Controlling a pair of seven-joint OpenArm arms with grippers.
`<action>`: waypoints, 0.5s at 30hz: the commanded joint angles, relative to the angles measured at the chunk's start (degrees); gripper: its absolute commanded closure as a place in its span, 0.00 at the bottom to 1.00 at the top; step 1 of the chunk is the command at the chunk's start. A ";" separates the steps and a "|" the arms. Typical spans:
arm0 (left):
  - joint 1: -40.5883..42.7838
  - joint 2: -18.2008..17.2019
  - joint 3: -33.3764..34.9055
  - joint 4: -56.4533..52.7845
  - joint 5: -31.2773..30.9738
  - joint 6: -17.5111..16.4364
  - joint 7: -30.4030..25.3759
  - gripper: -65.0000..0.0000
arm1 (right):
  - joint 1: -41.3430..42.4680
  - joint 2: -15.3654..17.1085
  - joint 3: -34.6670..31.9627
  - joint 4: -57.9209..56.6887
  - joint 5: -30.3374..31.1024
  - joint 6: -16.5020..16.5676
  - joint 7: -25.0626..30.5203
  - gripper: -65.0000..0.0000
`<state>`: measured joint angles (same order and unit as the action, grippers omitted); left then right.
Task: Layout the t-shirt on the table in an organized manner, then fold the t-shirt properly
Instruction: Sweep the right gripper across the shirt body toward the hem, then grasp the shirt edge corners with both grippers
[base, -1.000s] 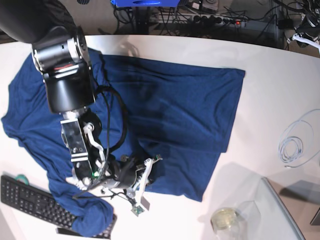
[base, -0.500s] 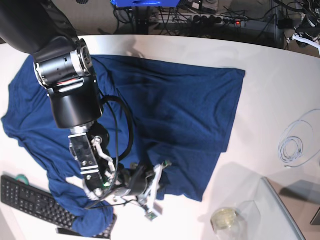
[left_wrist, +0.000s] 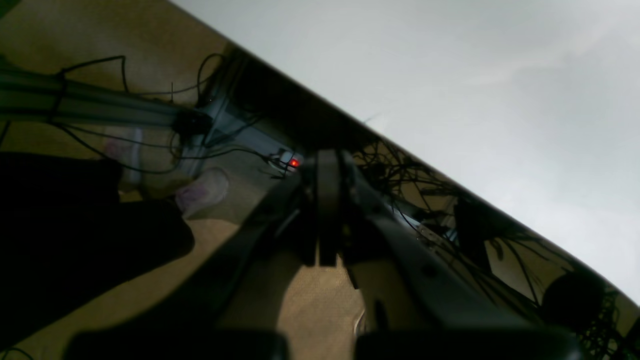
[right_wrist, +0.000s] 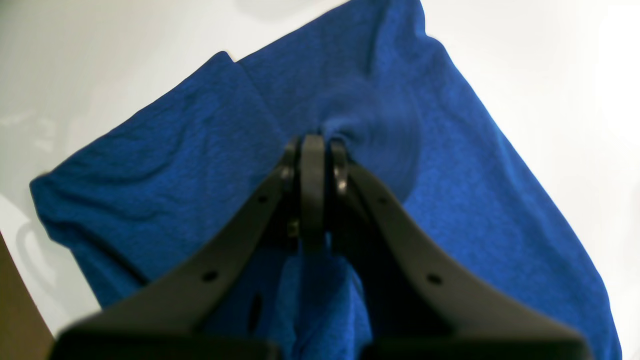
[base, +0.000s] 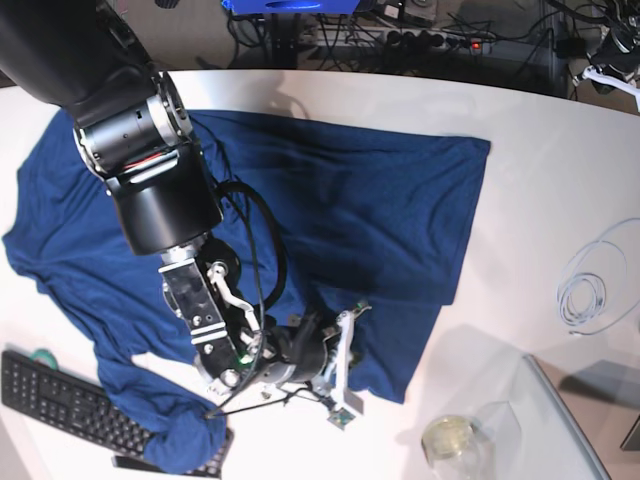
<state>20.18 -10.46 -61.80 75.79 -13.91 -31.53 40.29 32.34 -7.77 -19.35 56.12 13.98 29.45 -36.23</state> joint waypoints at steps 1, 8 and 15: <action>0.34 -0.93 -0.40 1.00 -0.46 0.01 -0.86 1.00 | 1.90 -0.63 -0.47 0.98 2.33 -0.05 1.46 0.99; 0.34 -0.31 2.68 1.18 -0.37 0.01 -0.86 1.00 | 0.41 -0.45 -0.29 1.42 5.58 -7.17 1.11 0.37; 0.52 1.01 4.00 2.23 -0.73 -0.16 -0.86 1.00 | -15.06 -0.01 15.18 21.99 5.58 -9.45 1.02 0.09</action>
<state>20.53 -8.80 -57.87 76.69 -13.72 -31.48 40.12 15.99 -7.86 -4.29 76.99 19.05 20.03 -36.34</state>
